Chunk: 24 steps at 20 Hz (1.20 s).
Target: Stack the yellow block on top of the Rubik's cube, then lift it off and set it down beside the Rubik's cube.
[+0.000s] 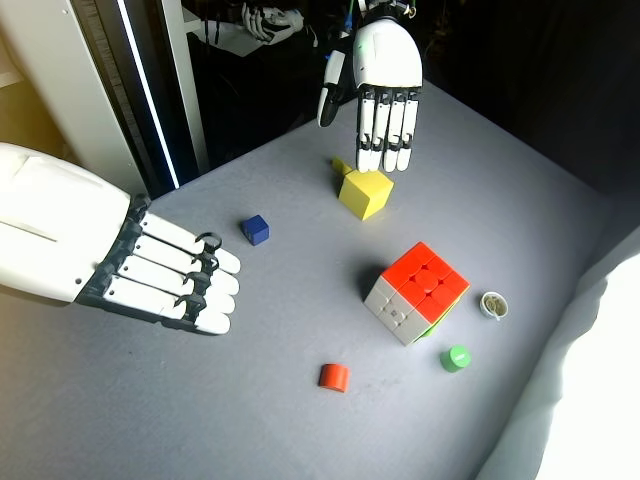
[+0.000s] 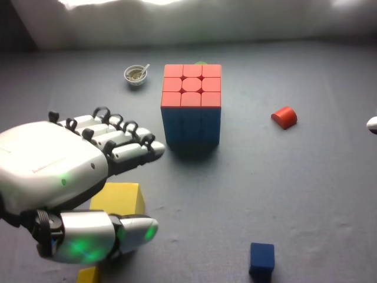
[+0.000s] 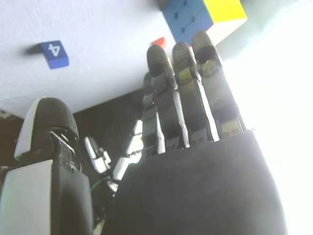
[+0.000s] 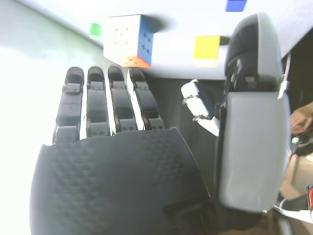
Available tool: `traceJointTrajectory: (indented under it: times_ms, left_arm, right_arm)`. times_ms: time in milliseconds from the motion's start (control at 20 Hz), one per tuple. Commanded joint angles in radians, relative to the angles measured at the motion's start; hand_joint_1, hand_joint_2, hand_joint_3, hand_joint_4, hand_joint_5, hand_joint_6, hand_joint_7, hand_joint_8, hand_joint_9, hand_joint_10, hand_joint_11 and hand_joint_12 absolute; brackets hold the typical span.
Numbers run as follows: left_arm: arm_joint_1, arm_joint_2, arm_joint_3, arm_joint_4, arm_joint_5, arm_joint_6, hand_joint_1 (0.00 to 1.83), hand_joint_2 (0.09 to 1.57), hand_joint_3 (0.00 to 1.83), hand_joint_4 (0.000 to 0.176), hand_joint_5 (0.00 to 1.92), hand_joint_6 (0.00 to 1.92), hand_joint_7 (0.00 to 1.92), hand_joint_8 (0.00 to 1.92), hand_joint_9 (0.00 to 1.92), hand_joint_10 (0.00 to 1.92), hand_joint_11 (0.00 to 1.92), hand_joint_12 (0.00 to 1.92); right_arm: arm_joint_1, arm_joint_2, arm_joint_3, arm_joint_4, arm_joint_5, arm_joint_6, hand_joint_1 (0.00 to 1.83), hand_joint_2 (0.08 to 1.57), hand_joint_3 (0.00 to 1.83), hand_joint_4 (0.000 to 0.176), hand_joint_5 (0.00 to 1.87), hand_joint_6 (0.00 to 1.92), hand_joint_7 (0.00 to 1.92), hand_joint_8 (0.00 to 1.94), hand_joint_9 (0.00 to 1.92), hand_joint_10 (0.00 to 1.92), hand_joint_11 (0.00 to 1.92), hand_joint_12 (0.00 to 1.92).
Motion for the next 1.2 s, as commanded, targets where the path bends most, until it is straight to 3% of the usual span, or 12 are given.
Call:
traceJointTrajectory:
  times_ms: [0, 200, 300, 450, 550, 800, 900, 1150]
  left_arm:
    - [-0.012, 0.007, 0.005, 0.023, -0.094, -0.007, 0.00, 1.24, 0.02, 0.000, 0.14, 0.00, 0.12, 0.00, 0.11, 0.00, 0.07, 0.10]
    - [-0.012, 0.008, 0.021, 0.039, -0.094, -0.043, 0.00, 1.24, 0.01, 0.000, 0.17, 0.00, 0.16, 0.00, 0.15, 0.00, 0.08, 0.10]
    - [-0.011, 0.006, 0.027, 0.028, -0.082, -0.042, 0.00, 1.24, 0.00, 0.000, 0.18, 0.00, 0.14, 0.00, 0.13, 0.00, 0.08, 0.10]
    - [-0.015, 0.002, 0.024, -0.013, -0.072, 0.000, 0.00, 1.23, 0.00, 0.000, 0.17, 0.00, 0.15, 0.00, 0.14, 0.00, 0.08, 0.09]
    - [-0.024, -0.003, 0.026, -0.033, -0.036, 0.014, 0.00, 1.22, 0.00, 0.000, 0.14, 0.00, 0.12, 0.00, 0.11, 0.00, 0.06, 0.09]
    - [-0.017, -0.036, 0.018, -0.215, -0.051, 0.190, 0.12, 1.19, 0.00, 0.000, 0.11, 0.00, 0.08, 0.00, 0.09, 0.00, 0.07, 0.09]
    - [-0.003, -0.073, 0.016, -0.271, -0.086, 0.243, 0.32, 1.13, 0.00, 0.000, 0.09, 0.00, 0.10, 0.00, 0.09, 0.00, 0.07, 0.09]
    - [0.005, -0.153, 0.010, -0.453, -0.147, 0.420, 0.58, 1.06, 0.00, 0.000, 0.00, 0.00, 0.01, 0.00, 0.03, 0.00, 0.05, 0.08]
  right_arm:
    - [0.004, 0.014, 0.000, 0.025, 0.009, 0.002, 0.00, 1.28, 0.02, 0.000, 0.13, 0.01, 0.14, 0.01, 0.09, 0.03, 0.01, 0.03]
    - [0.001, 0.015, -0.004, 0.016, 0.004, 0.002, 0.00, 1.27, 0.01, 0.000, 0.12, 0.00, 0.14, 0.00, 0.09, 0.02, 0.00, 0.04]
    - [0.001, 0.015, -0.004, 0.016, 0.004, 0.002, 0.00, 1.28, 0.00, 0.000, 0.15, 0.00, 0.16, 0.00, 0.12, 0.00, 0.00, 0.16]
    - [0.001, 0.015, -0.004, 0.013, 0.004, 0.002, 0.00, 1.28, 0.00, 0.000, 0.12, 0.00, 0.13, 0.00, 0.08, 0.00, 0.00, 0.11]
    - [0.001, 0.015, -0.004, 0.013, 0.004, 0.002, 0.00, 1.28, 0.00, 0.000, 0.14, 0.00, 0.15, 0.00, 0.11, 0.01, 0.00, 0.17]
    - [0.001, 0.015, -0.004, 0.009, 0.005, 0.002, 0.00, 1.29, 0.00, 0.000, 0.17, 0.01, 0.18, 0.01, 0.13, 0.01, 0.00, 0.15]
    - [0.001, 0.015, -0.004, 0.009, 0.005, 0.002, 0.00, 1.29, 0.00, 0.000, 0.13, 0.01, 0.14, 0.01, 0.08, 0.01, 0.00, 0.04]
    - [0.001, 0.015, -0.004, 0.007, 0.005, 0.002, 0.00, 1.29, 0.00, 0.000, 0.17, 0.00, 0.17, 0.00, 0.12, 0.00, 0.00, 0.12]
